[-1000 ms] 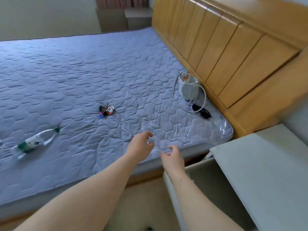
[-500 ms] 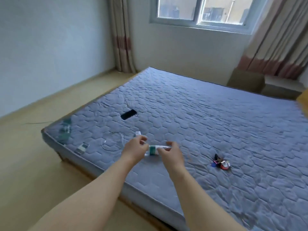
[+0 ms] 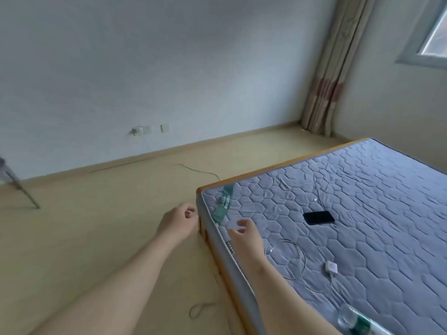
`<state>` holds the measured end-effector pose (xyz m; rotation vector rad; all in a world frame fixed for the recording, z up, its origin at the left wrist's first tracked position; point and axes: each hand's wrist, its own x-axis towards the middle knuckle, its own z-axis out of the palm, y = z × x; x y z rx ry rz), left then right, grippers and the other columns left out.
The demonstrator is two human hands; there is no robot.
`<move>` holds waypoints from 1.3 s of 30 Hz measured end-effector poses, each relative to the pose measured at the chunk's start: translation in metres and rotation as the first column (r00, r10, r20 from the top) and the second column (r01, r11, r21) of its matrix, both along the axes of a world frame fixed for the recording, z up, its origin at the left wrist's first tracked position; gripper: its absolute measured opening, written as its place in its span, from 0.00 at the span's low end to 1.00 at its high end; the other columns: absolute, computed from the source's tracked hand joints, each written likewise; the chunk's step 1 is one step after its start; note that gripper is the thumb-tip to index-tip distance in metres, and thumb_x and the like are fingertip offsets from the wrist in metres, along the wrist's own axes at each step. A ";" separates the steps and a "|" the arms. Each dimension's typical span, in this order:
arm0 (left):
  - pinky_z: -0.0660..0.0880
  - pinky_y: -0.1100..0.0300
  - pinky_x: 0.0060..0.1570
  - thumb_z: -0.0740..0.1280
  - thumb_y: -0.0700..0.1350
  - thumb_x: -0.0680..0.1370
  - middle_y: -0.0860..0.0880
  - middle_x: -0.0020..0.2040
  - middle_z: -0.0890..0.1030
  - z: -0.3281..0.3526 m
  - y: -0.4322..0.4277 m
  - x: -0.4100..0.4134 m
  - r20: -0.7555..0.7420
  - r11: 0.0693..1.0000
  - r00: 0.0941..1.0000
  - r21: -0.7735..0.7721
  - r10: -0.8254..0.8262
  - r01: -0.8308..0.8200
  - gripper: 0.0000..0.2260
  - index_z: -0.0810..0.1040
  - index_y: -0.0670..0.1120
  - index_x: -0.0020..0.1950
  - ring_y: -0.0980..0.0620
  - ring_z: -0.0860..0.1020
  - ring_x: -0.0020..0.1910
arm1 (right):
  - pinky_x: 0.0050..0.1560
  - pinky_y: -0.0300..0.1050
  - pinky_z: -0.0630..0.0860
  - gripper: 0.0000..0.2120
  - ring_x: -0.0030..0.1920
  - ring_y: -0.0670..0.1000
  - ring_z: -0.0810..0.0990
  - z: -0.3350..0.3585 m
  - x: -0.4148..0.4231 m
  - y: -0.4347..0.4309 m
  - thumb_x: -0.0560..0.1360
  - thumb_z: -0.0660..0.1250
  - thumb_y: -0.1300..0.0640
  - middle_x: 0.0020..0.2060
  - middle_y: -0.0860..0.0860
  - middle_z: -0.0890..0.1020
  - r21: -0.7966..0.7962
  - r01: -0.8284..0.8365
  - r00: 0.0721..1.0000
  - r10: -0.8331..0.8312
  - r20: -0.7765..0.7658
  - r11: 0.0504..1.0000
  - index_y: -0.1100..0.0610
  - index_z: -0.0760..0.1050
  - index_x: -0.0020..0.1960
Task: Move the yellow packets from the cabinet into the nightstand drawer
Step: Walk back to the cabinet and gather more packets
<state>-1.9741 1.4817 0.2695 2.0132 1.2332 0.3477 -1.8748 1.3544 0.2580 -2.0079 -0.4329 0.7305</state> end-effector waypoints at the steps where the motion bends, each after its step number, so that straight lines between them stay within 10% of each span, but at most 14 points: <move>1: 0.71 0.63 0.47 0.64 0.45 0.76 0.52 0.48 0.78 -0.003 0.016 -0.003 0.000 0.999 0.999 -0.006 0.038 -0.038 0.10 0.78 0.49 0.57 0.50 0.76 0.50 | 0.45 0.42 0.71 0.19 0.46 0.50 0.76 -0.002 0.002 0.021 0.77 0.62 0.55 0.52 0.50 0.76 -0.002 -0.043 0.999 0.043 -0.002 0.999 0.56 0.67 0.66; 21: 0.68 0.63 0.41 0.63 0.46 0.77 0.51 0.52 0.80 -0.025 0.294 0.163 0.055 0.927 0.936 -0.170 0.348 -0.335 0.10 0.76 0.51 0.57 0.51 0.78 0.49 | 0.37 0.42 0.72 0.17 0.42 0.52 0.75 -0.018 0.186 0.363 0.77 0.61 0.57 0.46 0.49 0.74 -0.004 -0.375 0.927 0.374 -0.039 0.927 0.57 0.67 0.65; 39: 0.69 0.64 0.36 0.62 0.46 0.77 0.50 0.51 0.80 -0.032 0.699 0.224 0.094 0.953 0.968 -0.218 0.234 -0.209 0.07 0.76 0.53 0.53 0.54 0.75 0.45 | 0.33 0.42 0.67 0.13 0.32 0.47 0.71 -0.041 0.223 0.760 0.76 0.62 0.61 0.38 0.48 0.74 0.113 -0.121 0.966 0.144 -0.217 0.986 0.58 0.68 0.60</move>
